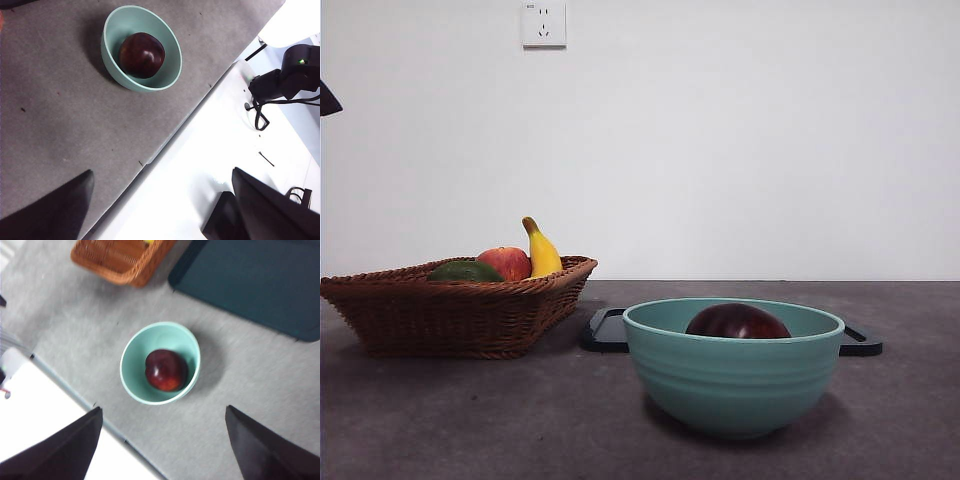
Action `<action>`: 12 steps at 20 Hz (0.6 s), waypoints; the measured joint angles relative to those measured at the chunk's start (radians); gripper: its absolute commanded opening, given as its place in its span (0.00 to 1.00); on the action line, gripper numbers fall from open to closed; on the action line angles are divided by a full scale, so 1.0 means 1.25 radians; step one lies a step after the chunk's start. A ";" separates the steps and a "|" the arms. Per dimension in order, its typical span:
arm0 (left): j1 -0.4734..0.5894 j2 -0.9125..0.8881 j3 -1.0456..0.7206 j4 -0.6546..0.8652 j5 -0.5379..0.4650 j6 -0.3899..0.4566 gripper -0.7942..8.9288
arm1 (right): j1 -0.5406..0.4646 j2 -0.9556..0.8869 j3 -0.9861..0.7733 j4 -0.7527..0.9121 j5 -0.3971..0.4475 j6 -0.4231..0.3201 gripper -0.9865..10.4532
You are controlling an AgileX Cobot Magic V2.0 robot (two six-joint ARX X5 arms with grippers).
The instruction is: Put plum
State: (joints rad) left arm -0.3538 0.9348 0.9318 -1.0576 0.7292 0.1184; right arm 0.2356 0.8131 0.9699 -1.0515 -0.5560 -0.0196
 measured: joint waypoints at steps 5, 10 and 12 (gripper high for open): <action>0.000 0.000 0.000 0.001 0.000 0.000 0.53 | 0.069 0.119 0.000 0.023 0.048 0.001 0.43; 0.000 0.000 0.000 0.001 0.000 0.000 0.53 | 0.140 0.256 0.000 0.123 0.117 0.014 0.43; 0.000 0.000 0.000 0.001 0.000 0.000 0.53 | 0.160 0.307 0.000 0.155 0.140 0.022 0.43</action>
State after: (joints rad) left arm -0.3538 0.9348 0.9318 -1.0565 0.7292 0.1184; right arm 0.4355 1.1965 0.9699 -0.8577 -0.3805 0.0078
